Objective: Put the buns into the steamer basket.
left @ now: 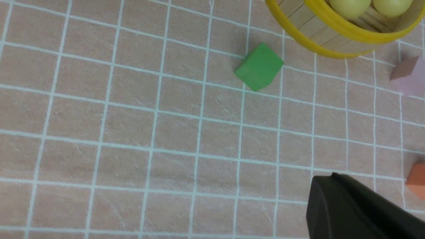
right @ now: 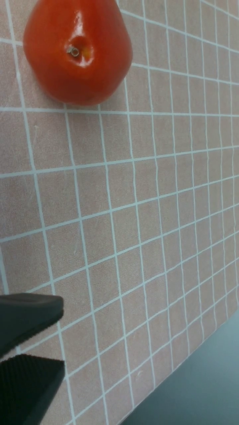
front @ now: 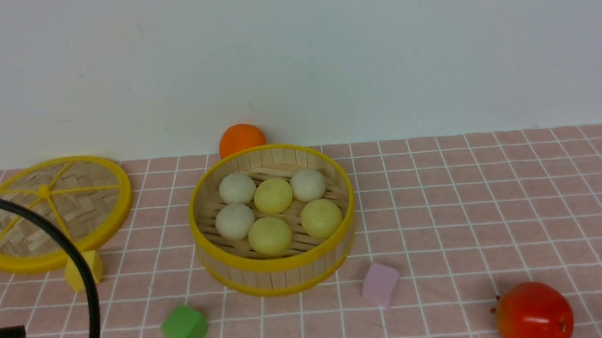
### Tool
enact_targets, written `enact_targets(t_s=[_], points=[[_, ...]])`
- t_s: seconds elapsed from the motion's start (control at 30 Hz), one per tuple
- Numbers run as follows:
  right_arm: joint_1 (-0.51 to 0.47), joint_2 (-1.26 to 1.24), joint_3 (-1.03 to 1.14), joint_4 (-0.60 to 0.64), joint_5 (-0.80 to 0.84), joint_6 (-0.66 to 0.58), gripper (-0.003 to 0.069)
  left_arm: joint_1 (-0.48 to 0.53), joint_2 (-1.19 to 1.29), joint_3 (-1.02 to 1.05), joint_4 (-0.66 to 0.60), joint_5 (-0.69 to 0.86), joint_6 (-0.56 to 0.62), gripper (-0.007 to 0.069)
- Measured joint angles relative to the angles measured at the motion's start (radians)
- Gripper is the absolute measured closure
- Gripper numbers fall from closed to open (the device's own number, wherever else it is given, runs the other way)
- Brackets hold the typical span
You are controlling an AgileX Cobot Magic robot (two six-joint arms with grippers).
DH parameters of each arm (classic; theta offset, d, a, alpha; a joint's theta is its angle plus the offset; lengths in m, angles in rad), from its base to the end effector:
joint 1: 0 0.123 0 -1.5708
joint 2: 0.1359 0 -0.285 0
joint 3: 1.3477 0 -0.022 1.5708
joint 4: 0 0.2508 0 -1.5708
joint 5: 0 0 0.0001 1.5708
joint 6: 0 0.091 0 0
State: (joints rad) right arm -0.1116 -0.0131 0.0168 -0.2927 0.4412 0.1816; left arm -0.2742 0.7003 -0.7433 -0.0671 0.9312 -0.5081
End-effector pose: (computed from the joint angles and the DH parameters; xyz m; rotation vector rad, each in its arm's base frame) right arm 0.0487 -0.0168 0.1704 0.1096 1.9140 -0.2502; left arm 0.1123 -0.0367 0.3236 -0.3040 2.3984 -0.4517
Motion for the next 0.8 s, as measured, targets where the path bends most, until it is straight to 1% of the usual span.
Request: enact_targets(t_s=[0.07,0.1,0.17,0.3,0.33,0.37,0.43,0.47,0.53,0.57,0.6,0.63,0.67,0.77,0.8], points=[[0.0,0.0,0.0,0.0,0.0,0.0,0.0419,0.0,0.0,0.0,0.067,-0.028,0.002,0.0612],[0.0,0.0,0.0,0.0,0.0,0.0,0.0419,0.0,0.0,0.0,0.067,-0.03,0.002,0.0612],[0.0,0.0,0.0,0.0,0.0,0.0,0.0419,0.0,-0.001,0.001,0.11,-0.035,0.002,0.0612],[0.0,0.0,0.0,0.0,0.0,0.0,0.0419,0.0,-0.047,0.02,0.13,-0.061,0.007,0.0612],[0.0,0.0,0.0,0.0,0.0,0.0,0.0419,0.0,-0.072,0.033,0.148,-0.079,0.008,0.0612],[0.0,0.0,0.0,0.0,0.0,0.0,0.0419,0.003,-0.123,0.07,0.201,-0.154,0.007,0.0612],[0.0,0.0,0.0,0.0,0.0,0.0,0.0419,0.016,-0.166,0.113,0.221,-0.224,0.006,0.0612],[0.0,0.0,0.0,0.0,0.0,0.0,0.0419,0.029,-0.197,0.148,0.228,-0.273,0.002,0.0612],[0.0,0.0,0.0,0.0,0.0,0.0,0.0419,0.088,-0.325,0.301,0.233,-0.408,0.002,0.0612],[0.0,0.0,0.0,0.0,0.0,0.0,0.0419,0.092,-0.335,0.312,0.233,-0.422,0.002,0.0612],[0.0,0.0,0.0,0.0,0.0,0.0,0.0419,0.121,-0.424,0.404,0.233,-0.464,0.002,0.0612],[0.0,0.0,0.0,0.0,0.0,0.0,0.0419,0.134,-0.483,0.459,0.233,-0.477,0.002,0.0612],[0.0,0.0,0.0,0.0,0.0,0.0,0.0419,0.136,-0.494,0.471,0.233,-0.477,0.002,0.0612],[0.0,0.0,0.0,0.0,0.0,0.0,0.0419,0.159,-0.673,0.646,0.225,-0.478,0.002,0.0612],[0.0,0.0,0.0,0.0,0.0,0.0,0.0419,0.159,-0.679,0.655,0.224,-0.478,0.002,0.0612]])
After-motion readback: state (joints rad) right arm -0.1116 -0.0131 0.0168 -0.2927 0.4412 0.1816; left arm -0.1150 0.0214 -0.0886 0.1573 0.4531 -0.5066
